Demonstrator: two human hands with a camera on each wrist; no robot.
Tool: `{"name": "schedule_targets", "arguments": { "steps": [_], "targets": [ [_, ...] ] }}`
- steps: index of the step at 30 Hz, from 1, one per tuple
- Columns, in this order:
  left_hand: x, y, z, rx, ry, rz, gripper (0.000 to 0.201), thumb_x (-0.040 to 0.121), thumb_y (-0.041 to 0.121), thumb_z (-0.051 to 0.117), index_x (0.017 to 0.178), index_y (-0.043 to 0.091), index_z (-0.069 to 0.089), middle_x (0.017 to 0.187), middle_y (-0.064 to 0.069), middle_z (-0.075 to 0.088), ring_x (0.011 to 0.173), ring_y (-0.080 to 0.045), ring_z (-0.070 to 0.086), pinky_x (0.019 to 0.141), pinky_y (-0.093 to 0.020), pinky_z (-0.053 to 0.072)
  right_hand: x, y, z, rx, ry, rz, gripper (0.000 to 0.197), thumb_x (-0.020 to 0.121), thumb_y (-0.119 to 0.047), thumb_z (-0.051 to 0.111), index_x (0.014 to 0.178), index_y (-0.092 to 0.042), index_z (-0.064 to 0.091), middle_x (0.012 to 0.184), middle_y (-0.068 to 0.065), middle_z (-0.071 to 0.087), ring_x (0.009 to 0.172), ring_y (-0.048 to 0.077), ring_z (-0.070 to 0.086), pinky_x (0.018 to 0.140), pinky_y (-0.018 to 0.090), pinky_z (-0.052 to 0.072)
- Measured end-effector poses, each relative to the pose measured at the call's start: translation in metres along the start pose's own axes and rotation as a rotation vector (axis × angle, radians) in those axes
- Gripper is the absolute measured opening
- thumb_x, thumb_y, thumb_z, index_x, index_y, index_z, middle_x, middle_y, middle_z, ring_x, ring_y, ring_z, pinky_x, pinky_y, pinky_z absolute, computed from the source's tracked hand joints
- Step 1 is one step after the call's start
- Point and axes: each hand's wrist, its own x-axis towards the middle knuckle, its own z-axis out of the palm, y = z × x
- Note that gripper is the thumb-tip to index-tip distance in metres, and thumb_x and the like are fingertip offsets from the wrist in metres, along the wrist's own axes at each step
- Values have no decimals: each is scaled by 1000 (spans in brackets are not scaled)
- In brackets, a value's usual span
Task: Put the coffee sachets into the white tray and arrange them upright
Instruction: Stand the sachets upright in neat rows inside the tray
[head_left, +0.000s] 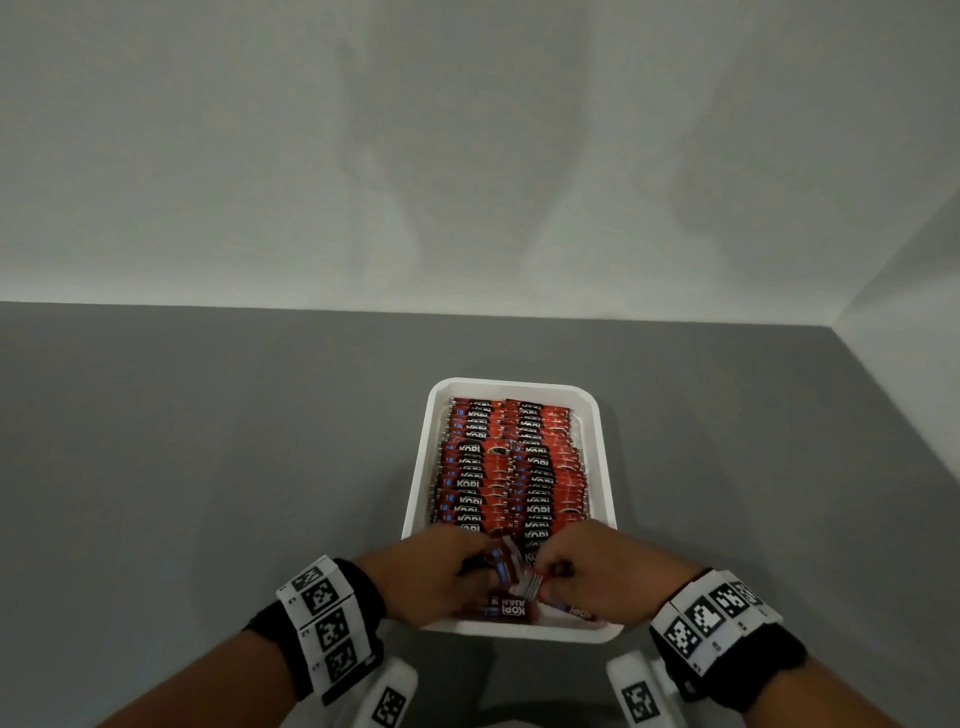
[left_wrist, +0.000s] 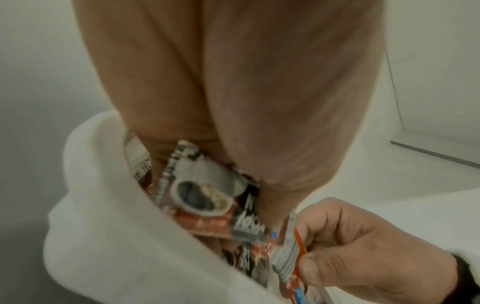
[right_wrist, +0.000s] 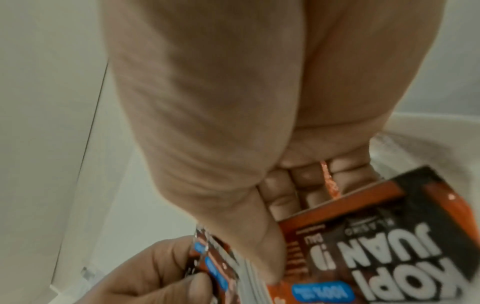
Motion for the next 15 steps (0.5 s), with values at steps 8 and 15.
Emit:
{"name": "schedule_targets", "arguments": {
  "steps": [8,15],
  "targets": [
    [8,30,-15,-863,348,-123,27,100,36,60,118,15,64,104,-3,75,95,-24,72,89,-42,55,4,-21,-23,546,461,-24,8,92,-13,73,94,-21,71,86,-4,77,75,4,72,68,23,54],
    [19,37,-7,-1107,455,-131,23,102,12,55,123,13,66,116,-15,73,108,-35,70,98,-54,55,18,-39,-11,669,495,-73,34,87,7,65,107,-19,73,89,-2,74,83,19,74,76,36,63]
  ]
}}
